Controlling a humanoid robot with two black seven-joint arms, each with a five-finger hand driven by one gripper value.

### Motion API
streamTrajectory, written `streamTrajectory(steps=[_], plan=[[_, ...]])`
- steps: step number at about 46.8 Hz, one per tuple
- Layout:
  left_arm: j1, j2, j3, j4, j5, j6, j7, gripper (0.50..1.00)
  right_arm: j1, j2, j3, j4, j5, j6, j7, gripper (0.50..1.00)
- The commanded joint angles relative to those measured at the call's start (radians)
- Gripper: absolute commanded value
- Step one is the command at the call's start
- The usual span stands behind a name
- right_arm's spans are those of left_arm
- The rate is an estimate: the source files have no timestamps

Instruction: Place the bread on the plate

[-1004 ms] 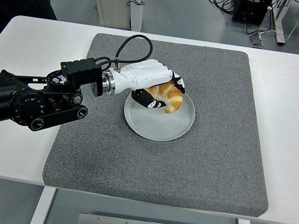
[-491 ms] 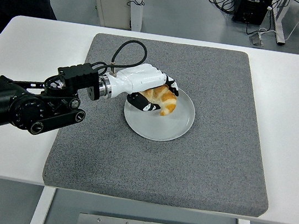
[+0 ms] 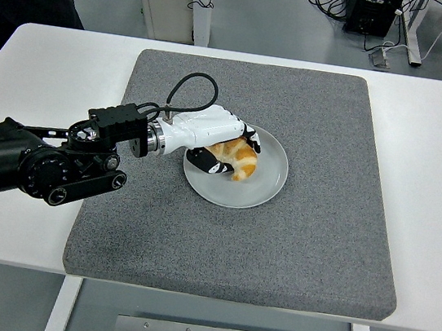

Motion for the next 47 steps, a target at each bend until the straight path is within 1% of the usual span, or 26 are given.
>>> streamTrajectory(steps=[1,6,20,22,27,40,43,47], plan=[[0.002,-0.005,0.000,0.000,0.000,0.000,0.000,0.631,0.000,0.000,-0.001,0.000,0.000,-0.001,0.000,1.000],[0.010,-0.021,0.000,0.000,-0.002,0.008,0.000,0.636,0.000,0.000,0.001,0.000,0.000,-0.001,0.000,1.000],[0.019,-0.025,0.000,0.000,-0.005,0.012,-0.001,0.649,0.000,0.000,-0.001,0.000,0.000,-0.001,0.000,1.000],[0.019,-0.026,-0.002,0.000,-0.006,0.012,-0.001,0.666,0.000,0.000,-0.001,0.000,0.000,-0.001,0.000,1.000],[0.020,-0.025,-0.002,0.000,-0.013,0.009,-0.001,0.730,0.000,0.000,-0.001,0.000,0.000,-0.001,0.000,1.000],[0.033,-0.023,0.001,0.000,-0.014,0.009,-0.014,0.783,0.000,0.000,0.001,0.000,0.000,-0.001,0.000,1.000],[0.033,-0.020,0.000,0.000,-0.020,0.001,-0.017,0.807,0.000,0.000,0.001,0.000,0.000,-0.001,0.000,1.000],[0.031,-0.015,-0.006,0.000,-0.040,-0.009,-0.031,0.857,0.000,0.000,0.001,0.000,0.000,-0.001,0.000,1.000]])
